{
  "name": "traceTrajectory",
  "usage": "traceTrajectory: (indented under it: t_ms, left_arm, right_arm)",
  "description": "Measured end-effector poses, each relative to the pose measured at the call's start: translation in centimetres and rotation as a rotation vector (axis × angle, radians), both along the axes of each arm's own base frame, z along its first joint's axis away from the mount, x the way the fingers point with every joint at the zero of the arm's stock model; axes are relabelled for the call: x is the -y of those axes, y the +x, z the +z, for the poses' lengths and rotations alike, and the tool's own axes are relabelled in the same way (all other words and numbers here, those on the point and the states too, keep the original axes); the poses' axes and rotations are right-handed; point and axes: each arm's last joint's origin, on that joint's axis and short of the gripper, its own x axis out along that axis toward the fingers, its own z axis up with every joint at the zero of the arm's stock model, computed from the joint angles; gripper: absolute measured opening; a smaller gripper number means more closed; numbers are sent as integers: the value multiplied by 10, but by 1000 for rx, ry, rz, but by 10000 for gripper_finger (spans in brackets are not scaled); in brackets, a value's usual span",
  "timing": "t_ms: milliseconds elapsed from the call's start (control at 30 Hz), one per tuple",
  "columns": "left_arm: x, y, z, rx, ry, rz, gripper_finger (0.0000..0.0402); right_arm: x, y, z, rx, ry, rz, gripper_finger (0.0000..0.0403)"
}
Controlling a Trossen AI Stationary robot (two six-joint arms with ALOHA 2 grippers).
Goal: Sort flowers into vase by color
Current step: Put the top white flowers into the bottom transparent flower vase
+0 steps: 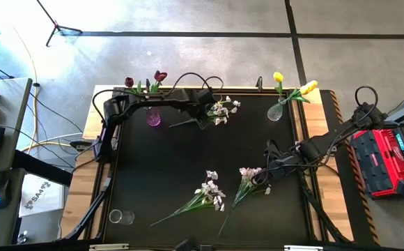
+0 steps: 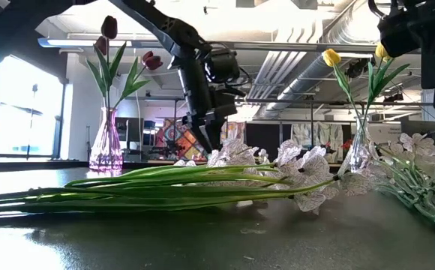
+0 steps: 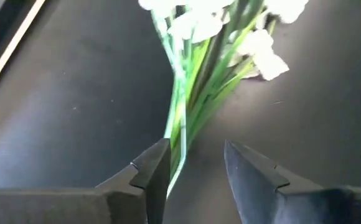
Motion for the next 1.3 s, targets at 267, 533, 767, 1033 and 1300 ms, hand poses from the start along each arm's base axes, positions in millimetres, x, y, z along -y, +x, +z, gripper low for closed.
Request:
traceTrajectory:
  t_ms: [267, 533, 767, 1033, 1300]
  left_arm:
    - [-20, -11, -2, 17, -74, 1, 134]
    - [-24, -15, -13, -21, -134, -30, 173]
    - [-22, -13, -39, -126, -124, -33, 179]
    - [-17, -11, -39, -141, -105, -62, 103]
    - [-8, -7, -40, -136, -114, -147, 7]
  right_arm:
    - [0, 0, 0, -3, 17, -31, 194]
    - [0, 1, 1, 22, 10, -90, 194]
    - [0, 4, 2, 57, 6, -105, 194]
    - [-1, 4, 2, 61, 7, -101, 194]
    - [-5, -4, 1, 75, -104, -88, 194]
